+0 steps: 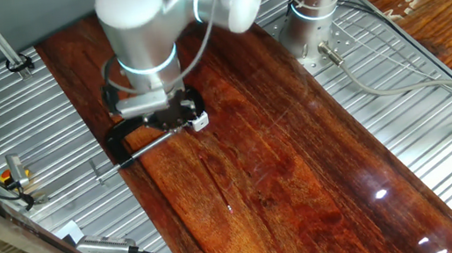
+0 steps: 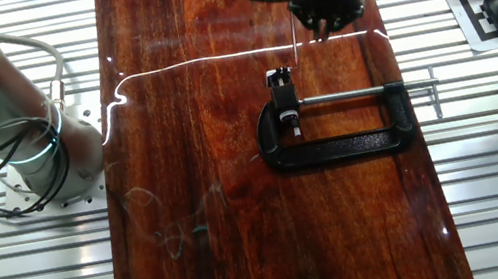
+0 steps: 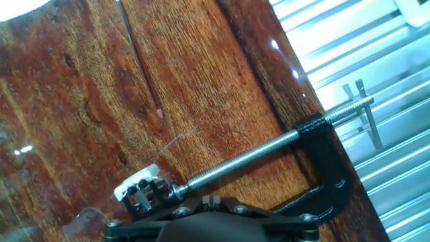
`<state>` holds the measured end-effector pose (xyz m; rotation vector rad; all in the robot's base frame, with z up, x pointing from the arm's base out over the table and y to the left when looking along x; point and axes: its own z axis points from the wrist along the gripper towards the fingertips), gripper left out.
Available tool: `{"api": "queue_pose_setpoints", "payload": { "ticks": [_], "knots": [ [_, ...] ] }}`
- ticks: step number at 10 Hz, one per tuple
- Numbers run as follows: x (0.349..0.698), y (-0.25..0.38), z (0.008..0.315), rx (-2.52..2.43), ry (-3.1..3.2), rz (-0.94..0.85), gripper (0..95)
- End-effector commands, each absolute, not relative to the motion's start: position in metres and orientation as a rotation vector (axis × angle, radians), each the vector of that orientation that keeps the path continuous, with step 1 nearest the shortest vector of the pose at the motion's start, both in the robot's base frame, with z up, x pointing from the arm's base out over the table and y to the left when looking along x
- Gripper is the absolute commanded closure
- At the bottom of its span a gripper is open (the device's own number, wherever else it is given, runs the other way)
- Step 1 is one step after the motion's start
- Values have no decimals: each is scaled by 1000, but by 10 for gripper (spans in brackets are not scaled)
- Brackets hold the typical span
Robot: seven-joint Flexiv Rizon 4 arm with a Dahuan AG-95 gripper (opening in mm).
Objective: Insert the pencil into the pencil sharpener
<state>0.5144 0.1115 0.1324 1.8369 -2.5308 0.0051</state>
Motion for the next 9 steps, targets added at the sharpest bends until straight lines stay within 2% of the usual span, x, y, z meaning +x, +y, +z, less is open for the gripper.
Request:
{"api": "queue_pose_setpoints", "payload": {
  "ticks": [1, 6, 7, 9],
  "knots": [
    [520, 132, 121, 1846, -2526, 2, 570],
    [519, 161, 108, 1830, -2533, 19, 570],
    [519, 161, 108, 1870, -2517, 0, 760],
    [519, 161, 108, 1910, -2490, -13, 760]
  ]
}}
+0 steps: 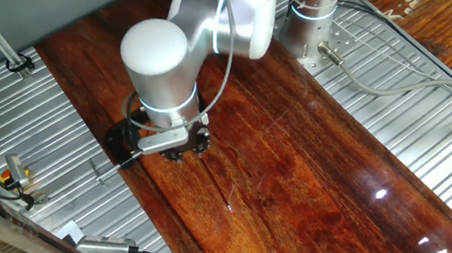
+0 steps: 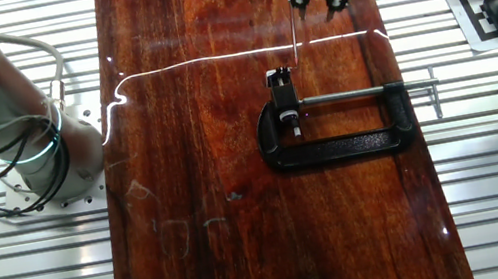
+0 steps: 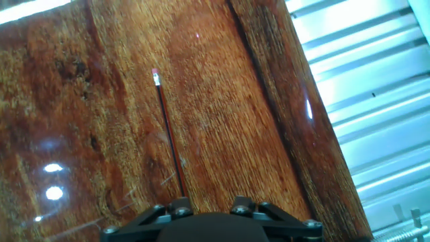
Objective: Insert the pencil into the pencil sharpener
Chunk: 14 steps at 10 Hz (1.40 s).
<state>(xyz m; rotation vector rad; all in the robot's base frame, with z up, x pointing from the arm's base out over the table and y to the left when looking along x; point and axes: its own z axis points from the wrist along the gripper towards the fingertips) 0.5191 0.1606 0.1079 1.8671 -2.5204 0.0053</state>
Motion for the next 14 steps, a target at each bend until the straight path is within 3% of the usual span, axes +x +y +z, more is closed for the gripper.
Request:
{"api": "queue_pose_setpoints", "payload": {
  "ticks": [1, 2, 3, 9, 13, 14],
  "knots": [
    [519, 161, 108, 1929, -2470, -25, 760],
    [519, 161, 108, 1935, -2463, -24, 760],
    [520, 162, 107, 1945, -2456, -26, 570],
    [514, 215, 74, 1969, -2428, -4, 570],
    [512, 224, 69, 1960, -2436, 2, 570],
    [512, 224, 69, 1968, -2429, 1, 760]
  ]
}}
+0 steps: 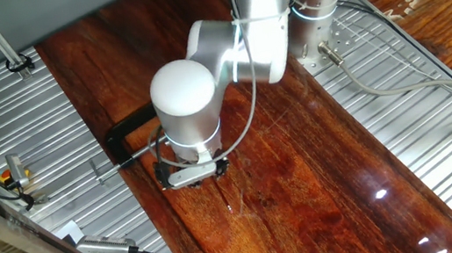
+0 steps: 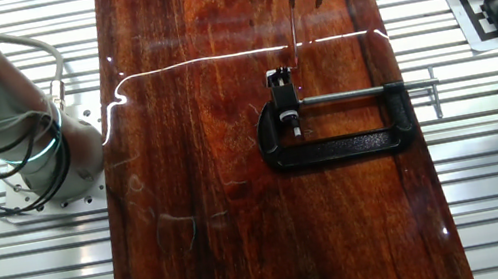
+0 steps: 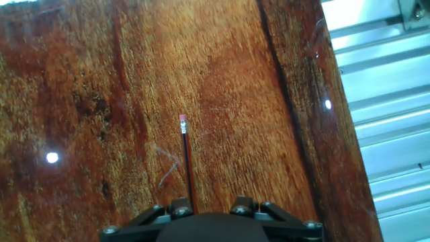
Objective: Insert the pencil into the pencil sharpener
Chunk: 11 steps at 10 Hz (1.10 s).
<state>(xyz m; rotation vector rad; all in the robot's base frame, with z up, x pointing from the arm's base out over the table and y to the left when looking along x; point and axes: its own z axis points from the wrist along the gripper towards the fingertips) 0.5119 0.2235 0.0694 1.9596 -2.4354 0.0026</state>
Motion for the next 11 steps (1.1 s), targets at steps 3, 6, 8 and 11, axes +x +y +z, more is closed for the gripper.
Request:
{"api": "queue_pose_setpoints", "payload": {
  "ticks": [3, 6, 8, 11],
  "knots": [
    [512, 224, 69, 2024, -2381, -14, 760],
    [509, 224, 63, 2067, -2353, -35, 760],
    [505, 226, 50, 2073, -2348, -33, 760],
    [506, 224, 37, 2104, -2322, -34, 760]
  ]
}}
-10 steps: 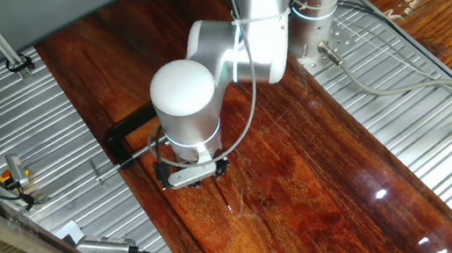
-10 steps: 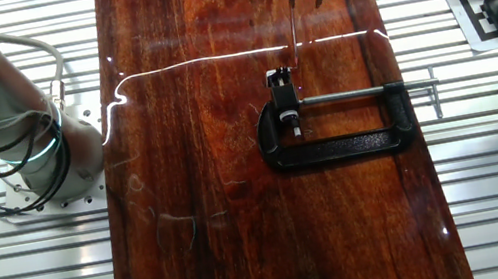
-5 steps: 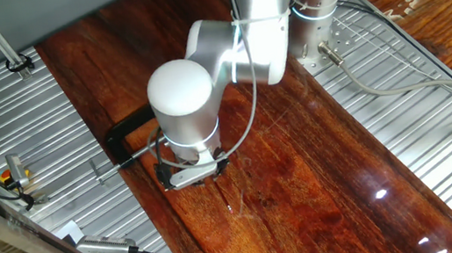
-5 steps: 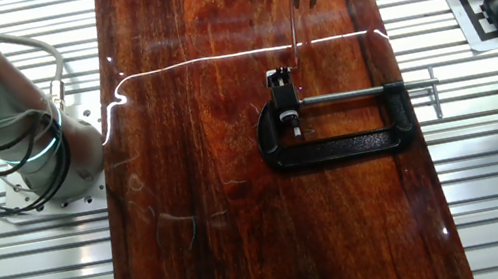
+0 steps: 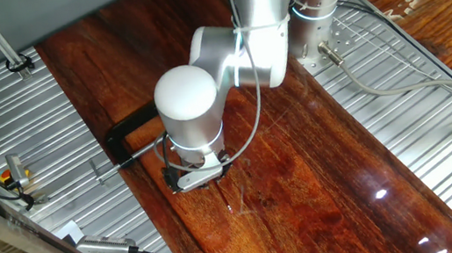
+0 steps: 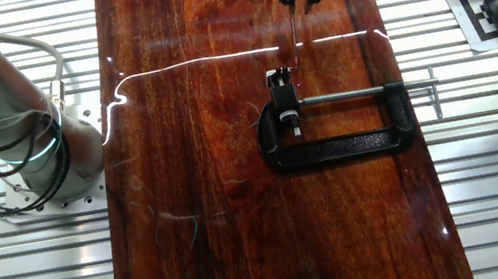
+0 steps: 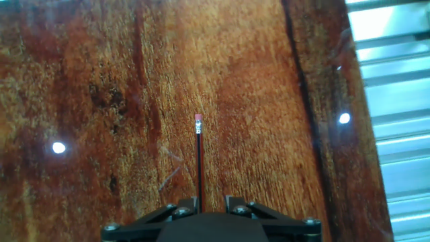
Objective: Insert the pencil into the pencil sharpener
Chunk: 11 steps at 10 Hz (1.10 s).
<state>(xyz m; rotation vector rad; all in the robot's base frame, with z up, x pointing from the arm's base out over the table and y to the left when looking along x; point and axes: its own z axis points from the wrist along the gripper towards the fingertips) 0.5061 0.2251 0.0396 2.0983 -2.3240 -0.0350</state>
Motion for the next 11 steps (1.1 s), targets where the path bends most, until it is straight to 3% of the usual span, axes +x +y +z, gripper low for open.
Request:
{"api": "queue_pose_setpoints", "payload": {
  "ticks": [1, 11],
  "knots": [
    [507, 225, 32, 2112, -2319, -39, 760],
    [506, 226, 31, 2053, -2356, -16, 760]
  ]
}}
